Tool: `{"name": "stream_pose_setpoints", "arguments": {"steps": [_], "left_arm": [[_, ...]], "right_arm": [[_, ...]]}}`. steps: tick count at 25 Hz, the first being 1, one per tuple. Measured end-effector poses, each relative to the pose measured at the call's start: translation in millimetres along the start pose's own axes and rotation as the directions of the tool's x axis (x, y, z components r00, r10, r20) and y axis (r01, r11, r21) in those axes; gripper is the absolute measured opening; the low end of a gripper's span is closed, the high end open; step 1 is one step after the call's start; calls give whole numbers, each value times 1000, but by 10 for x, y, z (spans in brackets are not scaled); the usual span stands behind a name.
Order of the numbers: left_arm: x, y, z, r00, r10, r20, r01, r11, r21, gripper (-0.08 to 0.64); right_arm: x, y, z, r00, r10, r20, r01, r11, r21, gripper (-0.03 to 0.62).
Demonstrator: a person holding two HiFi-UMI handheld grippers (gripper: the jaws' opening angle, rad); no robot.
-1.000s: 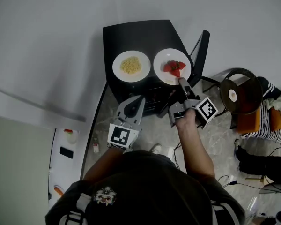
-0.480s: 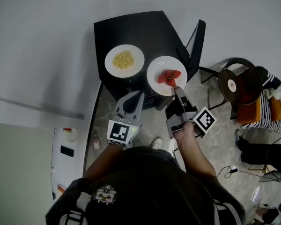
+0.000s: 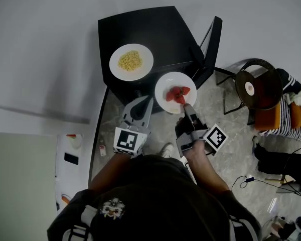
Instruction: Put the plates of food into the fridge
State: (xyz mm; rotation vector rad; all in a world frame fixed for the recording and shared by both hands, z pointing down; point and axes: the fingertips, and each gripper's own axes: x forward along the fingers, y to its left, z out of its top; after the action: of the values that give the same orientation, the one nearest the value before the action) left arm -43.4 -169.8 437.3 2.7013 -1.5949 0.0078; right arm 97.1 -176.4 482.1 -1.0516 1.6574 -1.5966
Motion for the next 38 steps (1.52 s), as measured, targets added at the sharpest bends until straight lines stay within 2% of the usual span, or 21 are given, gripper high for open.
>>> {"name": "stream_pose_setpoints", "arguments": {"steps": [7,11,25,32,38], "left_arm": [[-47,46,-94,999,28,-25,-28,1000,-9,23],[-79,99,-152,998,40,-42,-40,999,9,23],[-126,294,-353,994,79,-81,-80,997,-13,23],[-126,313,-497,991,84,-105,-88,996,-35,23],[52,461,-610,989,107,-106,-110,994,-25,23]], "right_arm": [[172,-404,51,998,-67,6,67,998,-13,34],[333,-560,71,997,-69,18,69,998,-2,34],[893,-993,166,991,-121,61,122,992,-17,34],[1125,-1124,238,986,-136,94,136,991,6,34],[1266,-1151,290,985,-133,114,132,991,18,34]]}}
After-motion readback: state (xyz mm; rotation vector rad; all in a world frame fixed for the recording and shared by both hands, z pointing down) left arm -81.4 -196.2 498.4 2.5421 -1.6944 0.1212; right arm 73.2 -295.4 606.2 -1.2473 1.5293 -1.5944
